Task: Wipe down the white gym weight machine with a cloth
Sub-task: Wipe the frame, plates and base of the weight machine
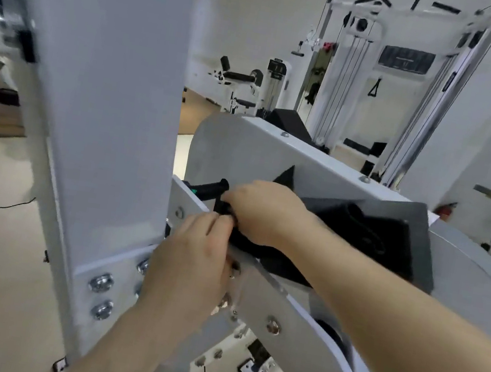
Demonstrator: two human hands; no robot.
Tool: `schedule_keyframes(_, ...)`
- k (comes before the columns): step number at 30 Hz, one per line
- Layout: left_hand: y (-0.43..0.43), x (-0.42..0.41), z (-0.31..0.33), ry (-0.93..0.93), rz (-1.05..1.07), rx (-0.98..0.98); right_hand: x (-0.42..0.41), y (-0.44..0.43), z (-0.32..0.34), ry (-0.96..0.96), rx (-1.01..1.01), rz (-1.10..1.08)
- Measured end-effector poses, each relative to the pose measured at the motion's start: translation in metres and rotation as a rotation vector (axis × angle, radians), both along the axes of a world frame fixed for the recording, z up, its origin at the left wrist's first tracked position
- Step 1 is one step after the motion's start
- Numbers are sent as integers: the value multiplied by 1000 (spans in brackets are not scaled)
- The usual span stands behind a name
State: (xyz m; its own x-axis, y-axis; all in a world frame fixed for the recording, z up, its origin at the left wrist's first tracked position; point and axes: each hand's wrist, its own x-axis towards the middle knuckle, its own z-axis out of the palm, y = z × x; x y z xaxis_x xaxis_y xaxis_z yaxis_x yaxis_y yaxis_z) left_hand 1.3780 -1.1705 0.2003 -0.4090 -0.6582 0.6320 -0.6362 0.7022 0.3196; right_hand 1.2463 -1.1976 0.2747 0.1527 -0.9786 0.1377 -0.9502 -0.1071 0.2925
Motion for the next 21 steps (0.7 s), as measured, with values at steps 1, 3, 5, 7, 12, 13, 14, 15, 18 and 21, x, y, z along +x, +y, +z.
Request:
schedule_keyframes(1,-2,8,-4,-26,24,-35,6,-6,-10,-166,-41,14)
schedule_keyframes(3,-6,24,-15,-50,44,-95,20,-13,-27,-487,4,7)
schedule_keyframes(5,-8,36,-30,-86,14,-141,30,-6,-44,-540,90,-7)
schedule_keyframes(7,-9,46,-41,-127,-38,-181,27,13,-59,-486,20,-15)
schedule_keyframes(12,-8,54,-46,-153,-73,-204,0,103,-82,-90,-101,-147)
schedule_keyframes(13,-7,54,-45,-149,-68,-211,1,109,-86,-71,-95,-172)
schedule_keyframes(14,-5,54,-44,-150,-60,-223,5,106,-89,-90,-108,-158)
schedule_keyframes(15,-4,56,-42,-151,-41,-240,10,97,-85,-131,-128,-114)
schedule_keyframes(18,-2,69,-38,-100,65,-298,32,46,-72,-451,-152,6)
schedule_keyframes(21,-4,83,-43,-72,121,-358,56,17,-81,-508,-242,22)
